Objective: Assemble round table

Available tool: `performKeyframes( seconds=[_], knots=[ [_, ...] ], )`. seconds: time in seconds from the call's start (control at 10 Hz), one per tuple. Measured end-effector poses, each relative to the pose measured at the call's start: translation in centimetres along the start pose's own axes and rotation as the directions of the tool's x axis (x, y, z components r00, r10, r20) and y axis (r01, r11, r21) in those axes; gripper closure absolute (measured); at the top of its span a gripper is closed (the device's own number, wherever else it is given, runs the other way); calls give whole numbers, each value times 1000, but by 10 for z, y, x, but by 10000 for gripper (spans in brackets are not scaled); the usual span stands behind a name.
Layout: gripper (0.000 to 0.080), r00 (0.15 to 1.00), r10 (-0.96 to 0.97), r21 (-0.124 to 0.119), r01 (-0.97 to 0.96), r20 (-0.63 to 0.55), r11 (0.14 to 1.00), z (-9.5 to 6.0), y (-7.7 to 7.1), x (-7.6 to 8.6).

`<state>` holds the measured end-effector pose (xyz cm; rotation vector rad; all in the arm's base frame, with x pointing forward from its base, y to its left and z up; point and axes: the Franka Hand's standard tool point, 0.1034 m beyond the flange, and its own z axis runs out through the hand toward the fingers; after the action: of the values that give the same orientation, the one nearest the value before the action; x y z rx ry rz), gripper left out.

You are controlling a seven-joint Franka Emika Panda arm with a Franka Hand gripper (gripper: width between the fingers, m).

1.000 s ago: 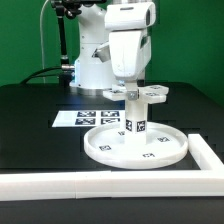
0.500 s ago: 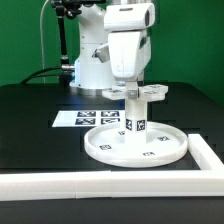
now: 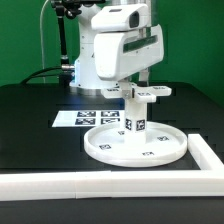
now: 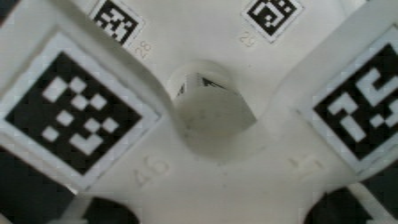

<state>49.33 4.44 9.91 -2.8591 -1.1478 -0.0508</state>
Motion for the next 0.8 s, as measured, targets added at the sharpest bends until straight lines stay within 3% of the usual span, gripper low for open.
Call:
performKeyframes(
  seconds=[0.2, 0.5, 0.8],
  knots=[
    [346, 974, 226, 7, -226, -5, 974, 0, 0, 0],
    [346, 924, 382, 5, -382, -9, 924, 1, -1, 1],
    [346, 813, 581, 10, -581, -10, 814, 1, -1, 1]
  ],
)
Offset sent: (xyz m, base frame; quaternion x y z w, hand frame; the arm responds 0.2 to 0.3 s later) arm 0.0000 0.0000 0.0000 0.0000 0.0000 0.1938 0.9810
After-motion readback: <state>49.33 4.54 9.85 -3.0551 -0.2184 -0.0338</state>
